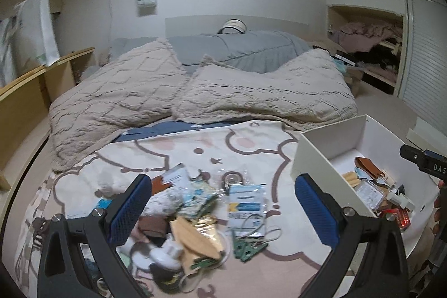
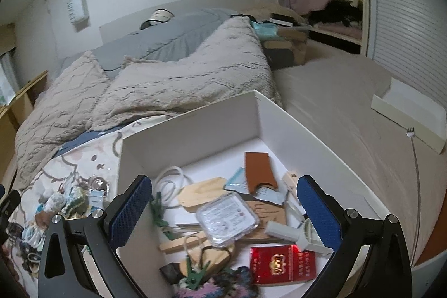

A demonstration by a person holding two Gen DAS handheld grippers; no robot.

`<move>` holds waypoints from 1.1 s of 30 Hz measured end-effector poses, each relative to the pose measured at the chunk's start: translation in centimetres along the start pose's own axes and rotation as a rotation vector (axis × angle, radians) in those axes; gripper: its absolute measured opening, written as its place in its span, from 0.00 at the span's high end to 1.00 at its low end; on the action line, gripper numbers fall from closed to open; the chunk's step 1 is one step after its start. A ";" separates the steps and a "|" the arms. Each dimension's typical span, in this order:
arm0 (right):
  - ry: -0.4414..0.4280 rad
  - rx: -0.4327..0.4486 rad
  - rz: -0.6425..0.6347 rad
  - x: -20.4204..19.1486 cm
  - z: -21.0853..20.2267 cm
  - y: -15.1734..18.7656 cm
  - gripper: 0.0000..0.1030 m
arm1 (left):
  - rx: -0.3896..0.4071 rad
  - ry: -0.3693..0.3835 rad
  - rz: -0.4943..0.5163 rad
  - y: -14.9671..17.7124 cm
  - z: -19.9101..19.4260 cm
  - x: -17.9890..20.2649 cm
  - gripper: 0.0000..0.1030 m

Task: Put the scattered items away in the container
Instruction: 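Withdraw the right tool from the white box back over the bed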

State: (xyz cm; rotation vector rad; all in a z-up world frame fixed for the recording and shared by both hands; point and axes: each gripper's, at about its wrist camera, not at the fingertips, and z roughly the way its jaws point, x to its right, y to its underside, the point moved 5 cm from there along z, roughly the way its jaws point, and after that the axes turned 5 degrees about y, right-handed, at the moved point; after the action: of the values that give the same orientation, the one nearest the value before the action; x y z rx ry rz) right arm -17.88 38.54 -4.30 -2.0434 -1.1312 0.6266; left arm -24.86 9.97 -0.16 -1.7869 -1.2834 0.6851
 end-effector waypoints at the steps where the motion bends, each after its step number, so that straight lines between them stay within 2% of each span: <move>1: -0.005 0.004 -0.007 -0.3 -0.1 0.0 0.00 | 0.004 -0.005 -0.005 0.1 -0.3 -0.4 0.00; 18: -0.141 0.077 -0.139 -7.5 -3.4 0.9 0.00 | 0.069 -0.089 -0.127 1.7 -5.1 -8.3 0.00; 33: -0.268 0.121 -0.231 -13.5 -4.6 3.1 0.00 | 0.104 -0.163 -0.184 3.8 -7.8 -13.8 0.00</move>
State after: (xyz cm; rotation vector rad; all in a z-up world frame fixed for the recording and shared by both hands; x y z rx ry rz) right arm -19.80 24.17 -2.84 -1.7301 -1.4231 0.8461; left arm -21.36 -5.90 0.22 -1.5328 -1.4722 0.7902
